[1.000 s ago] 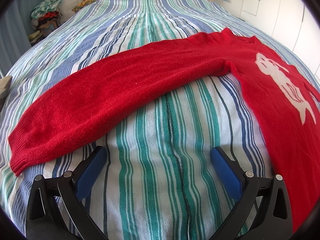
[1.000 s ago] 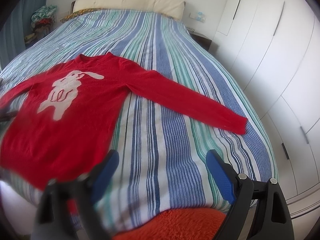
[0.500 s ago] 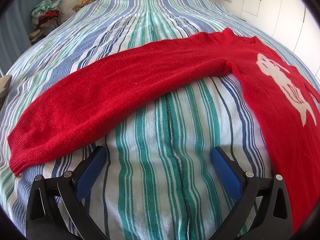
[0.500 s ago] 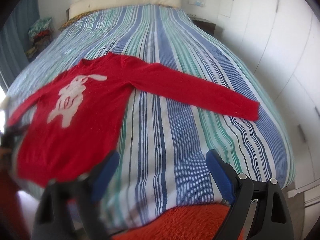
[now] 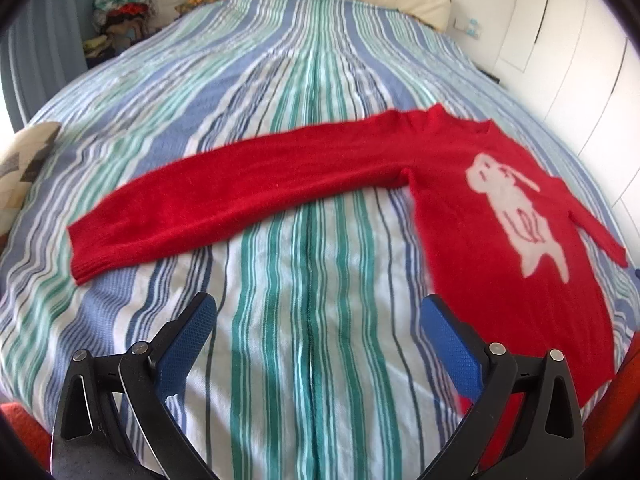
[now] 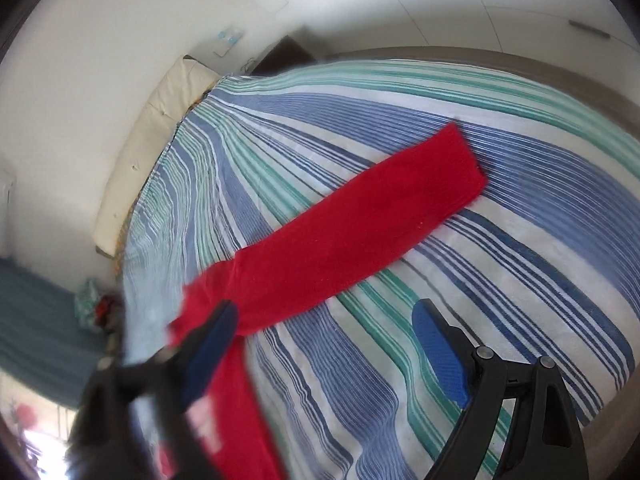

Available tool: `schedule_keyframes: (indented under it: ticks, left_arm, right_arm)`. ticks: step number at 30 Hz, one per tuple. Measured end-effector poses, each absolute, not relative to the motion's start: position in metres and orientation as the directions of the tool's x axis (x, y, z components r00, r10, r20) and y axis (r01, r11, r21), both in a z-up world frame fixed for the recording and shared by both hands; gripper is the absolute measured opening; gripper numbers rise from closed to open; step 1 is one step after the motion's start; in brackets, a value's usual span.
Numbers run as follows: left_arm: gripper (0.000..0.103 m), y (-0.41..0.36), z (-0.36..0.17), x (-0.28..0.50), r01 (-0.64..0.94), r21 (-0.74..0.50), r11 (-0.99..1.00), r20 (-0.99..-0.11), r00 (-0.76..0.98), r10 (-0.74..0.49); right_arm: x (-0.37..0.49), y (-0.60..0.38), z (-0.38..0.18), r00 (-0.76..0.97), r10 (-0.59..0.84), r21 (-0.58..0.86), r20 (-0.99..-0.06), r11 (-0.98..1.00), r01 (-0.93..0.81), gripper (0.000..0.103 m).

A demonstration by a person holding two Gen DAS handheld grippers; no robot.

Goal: Fold small clothes
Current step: 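Move the right gripper to the cuff of the unfolded sleeve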

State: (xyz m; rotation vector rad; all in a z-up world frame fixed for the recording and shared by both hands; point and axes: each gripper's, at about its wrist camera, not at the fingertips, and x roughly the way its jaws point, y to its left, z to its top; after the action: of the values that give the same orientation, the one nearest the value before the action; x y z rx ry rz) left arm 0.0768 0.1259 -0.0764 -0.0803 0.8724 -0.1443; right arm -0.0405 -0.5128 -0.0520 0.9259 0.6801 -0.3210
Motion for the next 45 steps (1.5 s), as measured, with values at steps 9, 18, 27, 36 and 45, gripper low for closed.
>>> schedule_keyframes:
  ticks: [9, 18, 27, 36, 45]
  left_arm:
    - [0.102, 0.138, -0.07, 0.057, -0.1, 0.103, 0.99, -0.707, 0.693, 0.143]
    - [0.102, 0.117, -0.072, 0.044, -0.074, 0.199, 0.977, -0.671, 0.716, 0.191]
    - [0.102, 0.114, -0.072, 0.041, 0.003, 0.104, 0.995, -0.711, 0.699, 0.072]
    - [0.102, 0.123, -0.074, 0.043, -0.037, 0.092, 0.995, -0.711, 0.697, 0.091]
    - [0.102, 0.121, -0.079, 0.042, -0.037, 0.131, 0.991, -0.72, 0.683, 0.121]
  right_arm:
    - [-0.053, -0.469, -0.031, 0.762, -0.143, 0.435, -0.632, 0.749, 0.501, 0.091]
    - [-0.059, -0.465, -0.036, 0.763, -0.137, 0.448, -0.632, 0.739, 0.503, 0.092]
    - [-0.072, -0.482, -0.047, 0.775, -0.127, 0.534, -0.619, 0.655, 0.534, 0.092]
    - [-0.033, -0.518, -0.02, 0.761, -0.055, 0.541, -0.646, 0.671, 0.507, 0.092]
    - [-0.02, -0.554, -0.101, 0.752, 0.112, 0.74, -0.65, 0.317, 0.592, 0.092]
